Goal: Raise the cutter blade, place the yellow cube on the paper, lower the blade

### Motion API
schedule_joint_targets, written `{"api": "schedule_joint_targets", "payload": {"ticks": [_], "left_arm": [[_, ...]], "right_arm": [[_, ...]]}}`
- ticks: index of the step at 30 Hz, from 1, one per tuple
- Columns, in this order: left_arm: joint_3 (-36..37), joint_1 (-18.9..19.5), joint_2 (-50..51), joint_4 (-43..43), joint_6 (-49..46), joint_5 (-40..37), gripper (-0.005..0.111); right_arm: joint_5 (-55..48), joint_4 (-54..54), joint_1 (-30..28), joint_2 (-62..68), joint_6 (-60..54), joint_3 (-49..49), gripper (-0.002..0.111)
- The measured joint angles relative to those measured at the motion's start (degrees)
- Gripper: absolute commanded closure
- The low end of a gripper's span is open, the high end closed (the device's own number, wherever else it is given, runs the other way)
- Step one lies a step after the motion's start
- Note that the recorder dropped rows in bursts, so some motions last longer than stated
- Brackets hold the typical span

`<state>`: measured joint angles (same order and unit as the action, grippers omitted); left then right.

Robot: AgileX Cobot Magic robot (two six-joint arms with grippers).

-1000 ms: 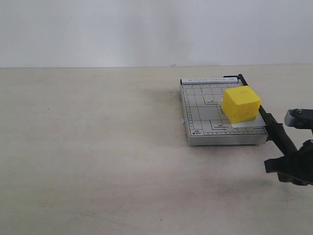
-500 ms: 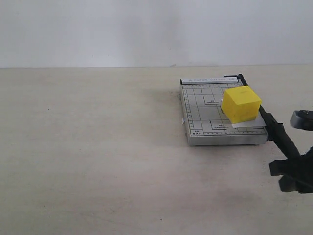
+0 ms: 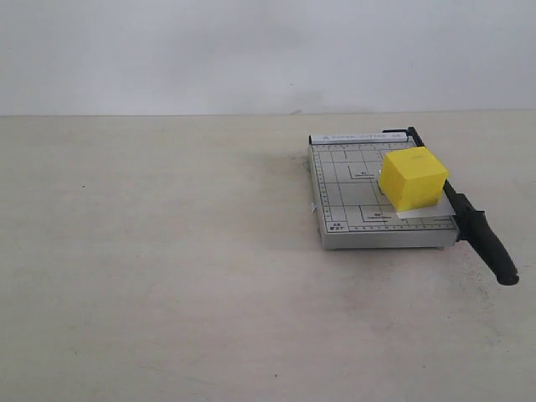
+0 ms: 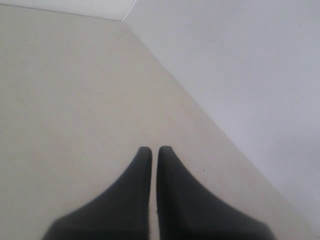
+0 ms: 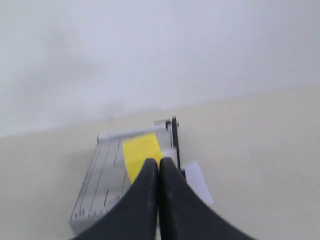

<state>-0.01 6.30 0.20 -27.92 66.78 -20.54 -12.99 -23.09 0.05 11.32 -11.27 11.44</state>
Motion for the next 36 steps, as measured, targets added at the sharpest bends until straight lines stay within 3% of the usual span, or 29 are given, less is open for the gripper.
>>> {"api": "schedule_joint_targets", "payload": {"ticks": [5,9,15,19,29,36], "left_arm": [[0.00,0.00,0.00,0.00,0.00,-0.09,0.102],[0.00,0.00,0.00,0.00,0.00,-0.25,0.102],[0.00,0.00,0.00,-0.11,0.00,-0.25,0.102],[0.00,0.00,0.00,-0.11,0.00,-0.25,0.102],[0.00,0.00,0.00,-0.11,0.00,-0.25,0.102],[0.00,0.00,0.00,-0.11,0.00,-0.33,0.102]], "right_arm": [[3.60,0.10,0.00,-10.64,0.10,-3.50,0.108],[7.80,0.23,0.00,-10.93,0.05,-3.72,0.108],[8.70,5.20,0.00,-11.05,-8.55,-5.41,0.108],[9.96,10.78,-0.12,-11.05,-4.42,-10.70,0.108],[-5.28,16.43,-8.98,-11.05,0.00,-11.32,0.109],[-7.13,16.07,-9.33,-11.05,-0.25,-11.44,0.109]]}}
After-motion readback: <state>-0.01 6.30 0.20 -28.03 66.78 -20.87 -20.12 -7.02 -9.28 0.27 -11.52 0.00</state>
